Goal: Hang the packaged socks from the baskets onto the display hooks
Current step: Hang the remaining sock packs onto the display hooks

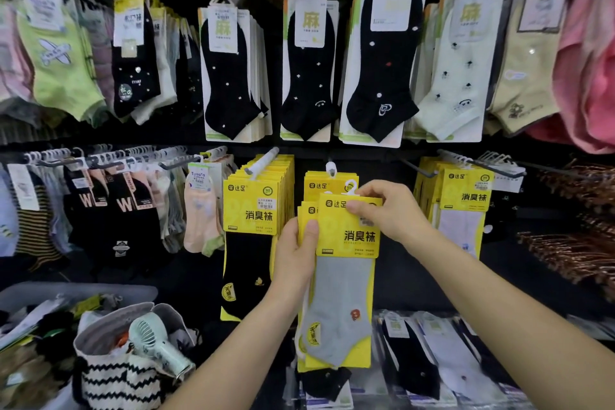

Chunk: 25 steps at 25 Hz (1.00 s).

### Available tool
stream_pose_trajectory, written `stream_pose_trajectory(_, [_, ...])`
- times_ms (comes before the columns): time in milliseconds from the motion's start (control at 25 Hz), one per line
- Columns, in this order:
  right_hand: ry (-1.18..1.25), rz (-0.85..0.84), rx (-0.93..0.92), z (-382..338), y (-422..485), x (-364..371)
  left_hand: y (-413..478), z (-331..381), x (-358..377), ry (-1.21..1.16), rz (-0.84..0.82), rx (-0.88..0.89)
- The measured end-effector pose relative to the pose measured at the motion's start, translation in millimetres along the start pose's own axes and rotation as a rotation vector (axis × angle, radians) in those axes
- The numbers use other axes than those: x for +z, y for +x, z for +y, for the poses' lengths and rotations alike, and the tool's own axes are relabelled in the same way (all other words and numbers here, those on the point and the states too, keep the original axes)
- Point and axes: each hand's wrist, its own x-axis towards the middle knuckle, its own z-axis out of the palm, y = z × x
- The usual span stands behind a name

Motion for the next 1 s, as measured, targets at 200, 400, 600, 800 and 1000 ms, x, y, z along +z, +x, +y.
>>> stream_pose_trajectory(200, [-0.014,0.019,-0.018,4,3,4,5,-2,2,0.054,0.069,-0.004])
stream_pose_trajectory(400, [0.133,0.118,0.005,-2,20,2,11,1,-20,0.061,0.146,0.057])
stream_pose_trajectory(600, [0.006,0.135,0.003,-5,38,14,12,-5,-60,0.028,0.205,0.080])
stream_pose_trajectory(800, [-0.372,0.160,-0.039,-4,51,32,8,-5,-76,0.004,0.185,0.073])
stream_pose_trajectory(1000, [-0.392,0.205,0.002,-2,49,33,11,-5,-68,0.031,0.144,0.070])
